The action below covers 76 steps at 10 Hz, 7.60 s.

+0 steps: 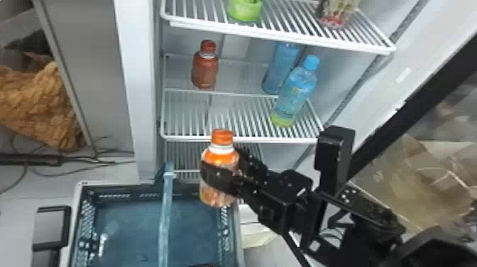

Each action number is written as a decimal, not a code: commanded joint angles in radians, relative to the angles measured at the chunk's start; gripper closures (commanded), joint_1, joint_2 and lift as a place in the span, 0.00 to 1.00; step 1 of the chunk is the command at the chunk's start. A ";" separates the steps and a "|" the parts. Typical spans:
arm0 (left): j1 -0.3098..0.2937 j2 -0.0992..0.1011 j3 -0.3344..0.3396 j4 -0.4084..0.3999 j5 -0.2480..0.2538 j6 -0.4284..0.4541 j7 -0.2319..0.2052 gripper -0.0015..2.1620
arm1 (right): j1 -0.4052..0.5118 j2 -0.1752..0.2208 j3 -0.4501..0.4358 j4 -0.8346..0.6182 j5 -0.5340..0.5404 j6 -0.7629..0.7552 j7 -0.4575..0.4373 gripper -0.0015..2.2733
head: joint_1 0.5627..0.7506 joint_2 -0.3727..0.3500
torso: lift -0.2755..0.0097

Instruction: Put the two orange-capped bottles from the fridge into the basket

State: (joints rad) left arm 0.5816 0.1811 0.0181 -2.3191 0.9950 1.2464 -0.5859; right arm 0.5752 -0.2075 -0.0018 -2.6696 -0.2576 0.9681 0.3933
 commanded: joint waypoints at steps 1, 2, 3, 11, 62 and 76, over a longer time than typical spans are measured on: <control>0.000 0.000 0.000 0.001 0.000 0.000 0.000 0.56 | -0.006 -0.004 0.020 -0.019 -0.028 0.080 -0.005 0.40 | 0.70 0.15 | 0.14; 0.000 0.000 0.000 0.001 -0.002 0.000 0.000 0.56 | -0.013 -0.009 0.028 -0.014 -0.042 0.119 -0.005 0.40 | 0.70 0.17 | 0.14; 0.000 0.000 0.000 0.001 -0.002 0.000 0.000 0.56 | -0.026 -0.010 0.032 0.008 -0.057 0.131 -0.005 0.40 | 0.70 0.18 | 0.14; -0.005 0.000 -0.002 0.001 -0.002 -0.002 0.000 0.56 | -0.079 -0.026 0.056 0.077 -0.079 0.151 0.021 0.12 | 0.70 0.24 | 0.14; -0.027 0.006 -0.036 0.030 0.016 -0.019 -0.003 0.56 | -0.958 0.017 0.466 1.584 0.020 -1.196 -0.337 0.39 | 0.70 0.30 | 0.14; -0.007 -0.003 -0.010 0.028 0.020 -0.029 -0.014 0.56 | -0.065 -0.006 0.070 0.298 -0.012 -0.688 -0.200 0.39 | 0.70 0.17 | 0.14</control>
State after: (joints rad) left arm 0.5747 0.1793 0.0072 -2.2920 1.0150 1.2197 -0.6002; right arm 0.4706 -0.2194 0.0931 -2.3077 -0.2705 0.2175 0.1927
